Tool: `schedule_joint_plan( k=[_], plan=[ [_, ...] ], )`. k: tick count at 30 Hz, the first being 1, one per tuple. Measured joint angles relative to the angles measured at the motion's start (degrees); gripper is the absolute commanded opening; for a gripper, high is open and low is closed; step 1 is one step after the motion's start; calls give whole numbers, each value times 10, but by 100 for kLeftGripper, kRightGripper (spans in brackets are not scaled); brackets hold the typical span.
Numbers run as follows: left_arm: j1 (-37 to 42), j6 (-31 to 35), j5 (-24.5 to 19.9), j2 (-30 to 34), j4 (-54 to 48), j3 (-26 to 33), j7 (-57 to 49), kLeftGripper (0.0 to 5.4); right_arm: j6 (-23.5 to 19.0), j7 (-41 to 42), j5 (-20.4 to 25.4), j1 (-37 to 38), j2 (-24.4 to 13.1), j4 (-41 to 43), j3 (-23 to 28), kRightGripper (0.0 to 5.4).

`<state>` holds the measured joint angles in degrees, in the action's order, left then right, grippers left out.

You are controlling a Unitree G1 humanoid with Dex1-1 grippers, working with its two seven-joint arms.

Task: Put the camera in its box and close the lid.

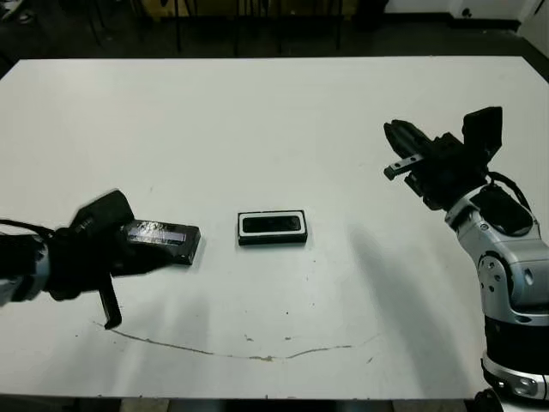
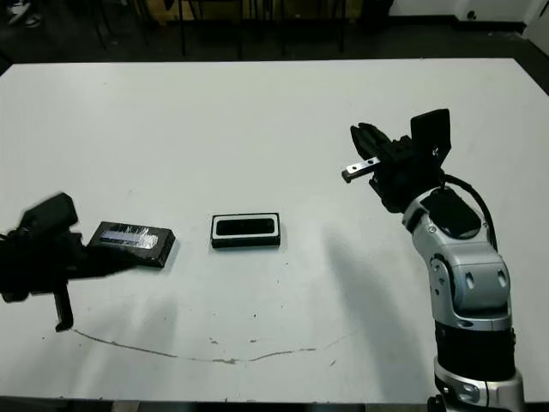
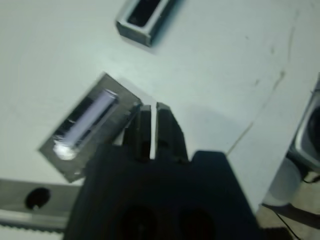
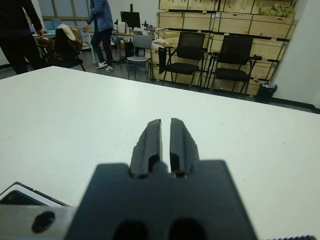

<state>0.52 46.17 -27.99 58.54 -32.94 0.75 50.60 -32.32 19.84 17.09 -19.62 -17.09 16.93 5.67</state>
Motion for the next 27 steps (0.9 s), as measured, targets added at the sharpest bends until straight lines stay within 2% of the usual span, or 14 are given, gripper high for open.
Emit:
schedule_joint_plan(
  k=[13, 16, 21, 27],
  plan=[
    [4, -22, 48, 1, 35, -47, 29, 0, -12, -14, -2, -2, -3, 1, -7, 2],
    [1, -16, 67, -3, 31, -47, -5, 0, -14, -17, -2, -3, -3, 1, -7, 2],
    [-19, 1, 93, -50, 13, -43, -90, 0, -16, -17, -1, -3, -3, 1, -9, 2],
    [-21, 13, 111, -76, 1, -59, -128, 0, -16, -16, -1, -3, -5, 1, -13, 2]
  ],
)
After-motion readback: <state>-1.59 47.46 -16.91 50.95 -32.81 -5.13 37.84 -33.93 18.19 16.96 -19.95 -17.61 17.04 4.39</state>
